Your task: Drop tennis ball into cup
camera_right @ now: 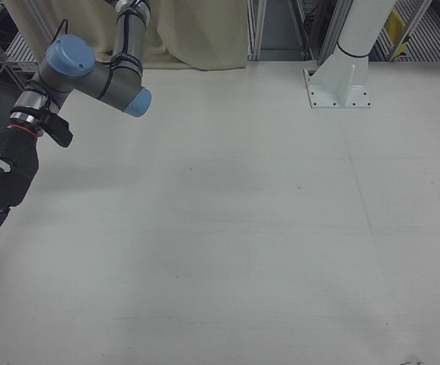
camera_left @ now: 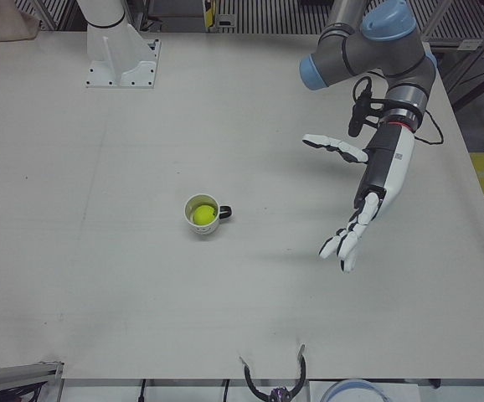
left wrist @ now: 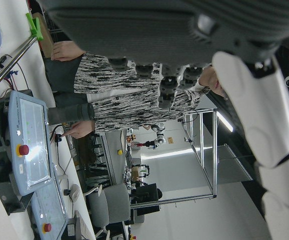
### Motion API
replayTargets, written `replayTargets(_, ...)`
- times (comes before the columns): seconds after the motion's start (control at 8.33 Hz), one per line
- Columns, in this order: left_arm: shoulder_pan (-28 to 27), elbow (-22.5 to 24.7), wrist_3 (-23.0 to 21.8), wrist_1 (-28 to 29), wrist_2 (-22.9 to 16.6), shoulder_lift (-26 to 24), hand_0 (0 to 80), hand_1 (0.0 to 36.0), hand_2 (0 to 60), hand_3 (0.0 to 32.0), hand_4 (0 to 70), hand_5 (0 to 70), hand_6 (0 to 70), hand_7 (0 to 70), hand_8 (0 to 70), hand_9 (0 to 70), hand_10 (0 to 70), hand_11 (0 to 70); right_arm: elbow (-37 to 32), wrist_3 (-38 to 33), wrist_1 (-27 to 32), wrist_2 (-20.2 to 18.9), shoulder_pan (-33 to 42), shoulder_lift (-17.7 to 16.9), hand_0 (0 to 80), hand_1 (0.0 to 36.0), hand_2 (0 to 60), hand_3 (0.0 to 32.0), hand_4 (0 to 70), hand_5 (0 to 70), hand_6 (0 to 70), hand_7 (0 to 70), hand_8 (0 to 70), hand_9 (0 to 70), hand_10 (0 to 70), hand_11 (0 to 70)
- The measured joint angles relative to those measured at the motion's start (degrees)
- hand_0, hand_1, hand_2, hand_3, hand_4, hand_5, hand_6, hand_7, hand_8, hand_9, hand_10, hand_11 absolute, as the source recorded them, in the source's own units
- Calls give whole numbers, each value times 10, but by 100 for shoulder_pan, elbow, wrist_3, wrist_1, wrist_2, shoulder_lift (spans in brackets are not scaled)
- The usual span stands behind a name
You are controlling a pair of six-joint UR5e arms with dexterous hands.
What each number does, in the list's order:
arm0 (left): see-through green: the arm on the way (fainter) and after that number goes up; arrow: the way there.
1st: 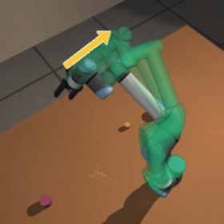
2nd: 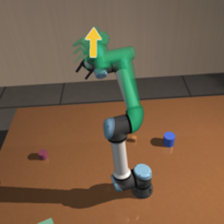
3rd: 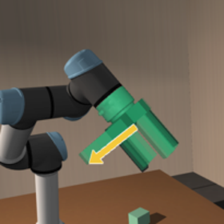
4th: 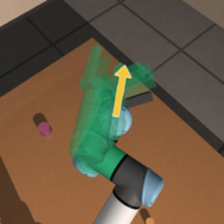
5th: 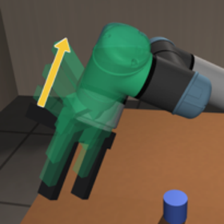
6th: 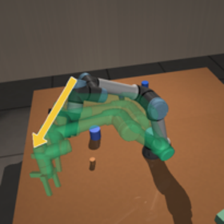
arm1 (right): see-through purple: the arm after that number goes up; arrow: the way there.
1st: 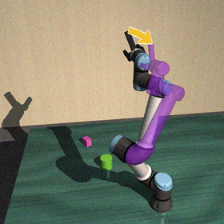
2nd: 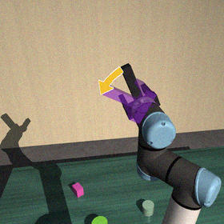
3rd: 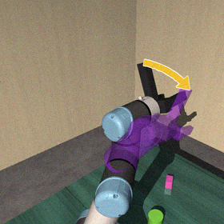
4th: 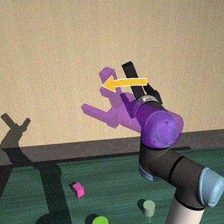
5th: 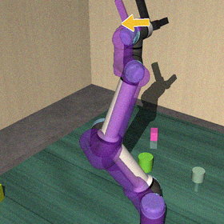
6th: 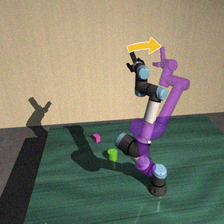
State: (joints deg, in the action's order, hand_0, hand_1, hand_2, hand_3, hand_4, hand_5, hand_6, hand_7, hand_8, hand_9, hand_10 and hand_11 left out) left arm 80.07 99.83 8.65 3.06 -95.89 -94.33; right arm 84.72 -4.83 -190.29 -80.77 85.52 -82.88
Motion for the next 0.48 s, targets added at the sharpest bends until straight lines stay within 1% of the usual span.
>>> replayTargets(0.12,107,29,-2,3,-28,1,465,125,103,0,69,63,150,64,47,32,9,25,0,0,0,0,0,0,0,0,0,0,0,0,0,0,0,0,0,0)
replayTargets(0.36,196,48,-9,2,-65,6,465,123,110,0,72,71,186,61,54,32,12,29,0,0,0,0,0,0,0,0,0,0,0,0,0,0,0,0,0,0)
replayTargets(0.48,189,30,-8,-7,-73,8,465,121,116,0,76,78,229,61,62,32,11,27,-2,0,0,0,0,0,0,0,0,0,0,0,0,0,0,0,0,0)
